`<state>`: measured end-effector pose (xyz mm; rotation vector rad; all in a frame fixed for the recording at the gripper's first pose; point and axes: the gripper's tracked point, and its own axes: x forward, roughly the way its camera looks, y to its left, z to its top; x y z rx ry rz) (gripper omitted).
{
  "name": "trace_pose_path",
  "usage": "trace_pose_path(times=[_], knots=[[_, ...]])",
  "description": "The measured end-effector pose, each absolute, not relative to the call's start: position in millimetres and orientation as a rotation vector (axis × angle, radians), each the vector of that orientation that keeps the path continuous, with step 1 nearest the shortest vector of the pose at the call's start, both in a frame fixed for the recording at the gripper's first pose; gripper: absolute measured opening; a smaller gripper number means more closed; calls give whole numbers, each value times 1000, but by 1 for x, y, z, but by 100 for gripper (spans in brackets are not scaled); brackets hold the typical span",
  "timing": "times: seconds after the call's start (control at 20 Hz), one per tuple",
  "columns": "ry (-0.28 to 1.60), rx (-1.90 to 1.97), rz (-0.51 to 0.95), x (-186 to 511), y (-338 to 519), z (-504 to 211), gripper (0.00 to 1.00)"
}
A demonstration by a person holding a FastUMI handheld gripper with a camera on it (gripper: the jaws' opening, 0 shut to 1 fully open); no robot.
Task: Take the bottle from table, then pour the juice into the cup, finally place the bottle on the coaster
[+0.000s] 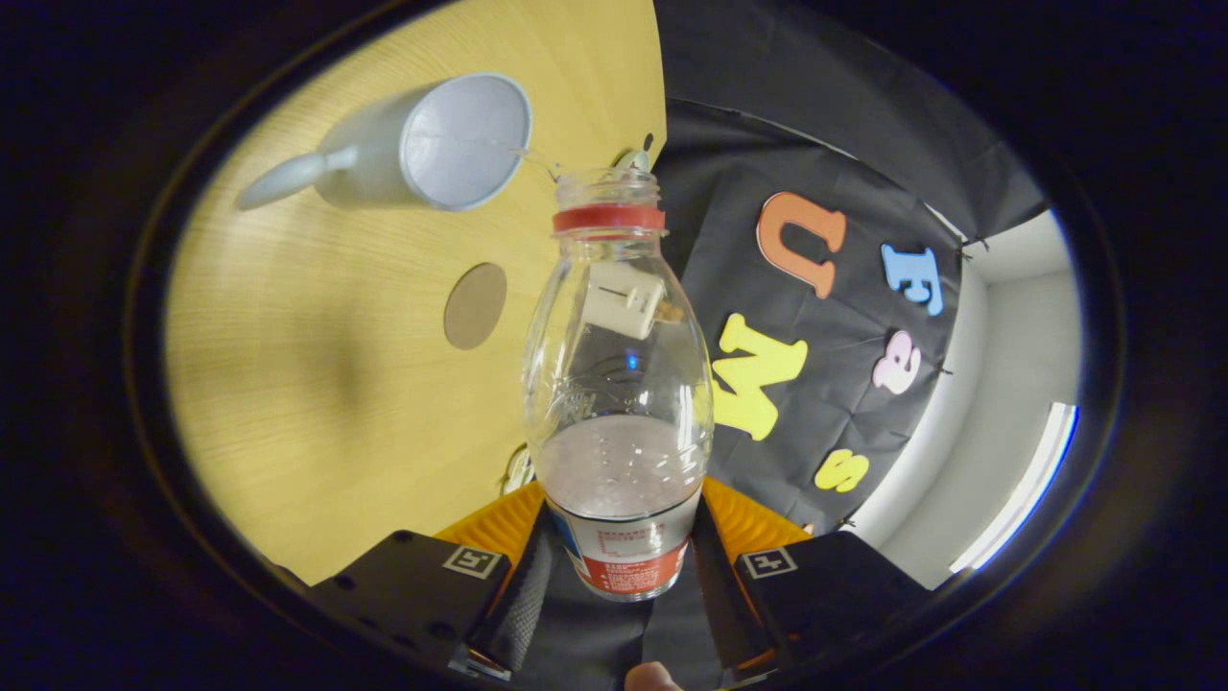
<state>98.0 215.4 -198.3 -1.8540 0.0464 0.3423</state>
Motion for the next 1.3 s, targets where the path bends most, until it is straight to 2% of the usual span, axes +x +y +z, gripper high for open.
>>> trace_pose_path(times=[1.3], knots=[[-68,-1985,297,99,231,-167,76]])
